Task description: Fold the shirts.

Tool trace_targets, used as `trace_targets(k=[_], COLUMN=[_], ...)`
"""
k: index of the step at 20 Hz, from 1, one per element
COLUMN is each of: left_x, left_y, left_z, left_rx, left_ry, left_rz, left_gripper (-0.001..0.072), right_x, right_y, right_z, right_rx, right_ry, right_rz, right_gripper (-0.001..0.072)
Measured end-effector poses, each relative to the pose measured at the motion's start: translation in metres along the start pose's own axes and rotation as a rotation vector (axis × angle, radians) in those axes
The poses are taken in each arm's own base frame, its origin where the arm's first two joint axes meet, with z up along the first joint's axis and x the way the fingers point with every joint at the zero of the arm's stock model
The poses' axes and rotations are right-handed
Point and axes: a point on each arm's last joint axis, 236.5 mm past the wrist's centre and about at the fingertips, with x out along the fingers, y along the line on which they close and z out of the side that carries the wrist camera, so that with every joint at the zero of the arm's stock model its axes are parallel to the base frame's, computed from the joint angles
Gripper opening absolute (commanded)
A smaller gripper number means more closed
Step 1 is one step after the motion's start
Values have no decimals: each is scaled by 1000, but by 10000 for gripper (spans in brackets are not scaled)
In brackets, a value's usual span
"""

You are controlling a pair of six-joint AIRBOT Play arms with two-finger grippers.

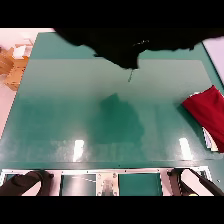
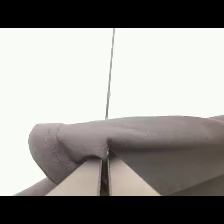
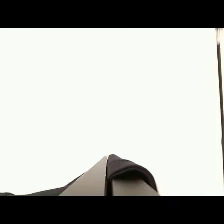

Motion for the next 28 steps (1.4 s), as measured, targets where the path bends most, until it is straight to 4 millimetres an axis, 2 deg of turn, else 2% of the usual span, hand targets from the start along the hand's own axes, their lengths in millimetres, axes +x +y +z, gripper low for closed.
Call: trace_targets(k=[2, 3, 4, 6, 8, 9, 10, 12, 14, 15, 16, 17, 18, 19, 20, 21, 22, 24, 25, 26, 28], left_x=[-3, 0, 9, 31, 57, 70, 87, 111, 133, 140, 148, 153, 155, 164, 170, 172, 177, 185, 182, 180, 161], left_y=[-1, 0, 3, 13, 26, 33, 42, 61, 80, 88, 94, 96, 96, 96, 96, 99, 104, 125, 140, 157, 196], left_z=[-2, -12, -29, -76, -134, -166, -212, -298, -395, -444, -483, -526, -561, -585, -603, -619, -626, -622, -619, -609, -595], left_rx=[0, -6, -18, -46, -79, -97, -121, -162, -207, -227, -247, -274, -300, -329, -349, -354, -345, -308, -281, -270, -288], left_ry=[11, 41, 87, 207, 343, 415, 512, 676, 838, 915, 957, 1012, 1057, 1058, 1056, 1067, 1061, 1047, 1072, 1078, 1133], left_rz=[-2, -2, 1, 13, 28, 37, 51, 81, 115, 130, 134, 129, 119, 110, 107, 107, 112, 127, 139, 158, 206], left_gripper=[24, 25, 25, 25, 25, 24, 25, 25, 25, 25, 25, 25, 26, 31, 302, 631, 674, 674, 655, 594, 594], right_x=[-2, -1, 0, 10, 27, 39, 51, 74, 92, 97, 99, 98, 95, 89, 85, 80, 74, 60, 49, 34, 1], right_y=[5, 2, -4, -21, -43, -59, -74, -106, -136, -150, -160, -167, -172, -177, -181, -186, -194, -213, -222, -231, -240], right_z=[8, 5, 0, -22, -62, -92, -125, -208, -305, -358, -408, -449, -486, -520, -544, -558, -568, -570, -566, -562, -551], right_rx=[-1, 10, 26, 74, 141, 185, 228, 328, 437, 494, 547, 593, 639, 680, 712, 732, 752, 780, 799, 811, 837], right_ry=[-22, -18, -8, 35, 114, 172, 233, 384, 546, 630, 708, 773, 831, 886, 923, 943, 961, 978, 990, 1018, 1073], right_rz=[2, -2, -9, -11, -7, -10, -17, -37, -65, -80, -95, -109, -124, -139, -152, -166, -180, -204, -209, -213, -226], right_gripper=[14, 14, 14, 15, 15, 15, 15, 15, 16, 16, 15, 16, 17, 127, 336, 381, 379, 283, 280, 276, 249])
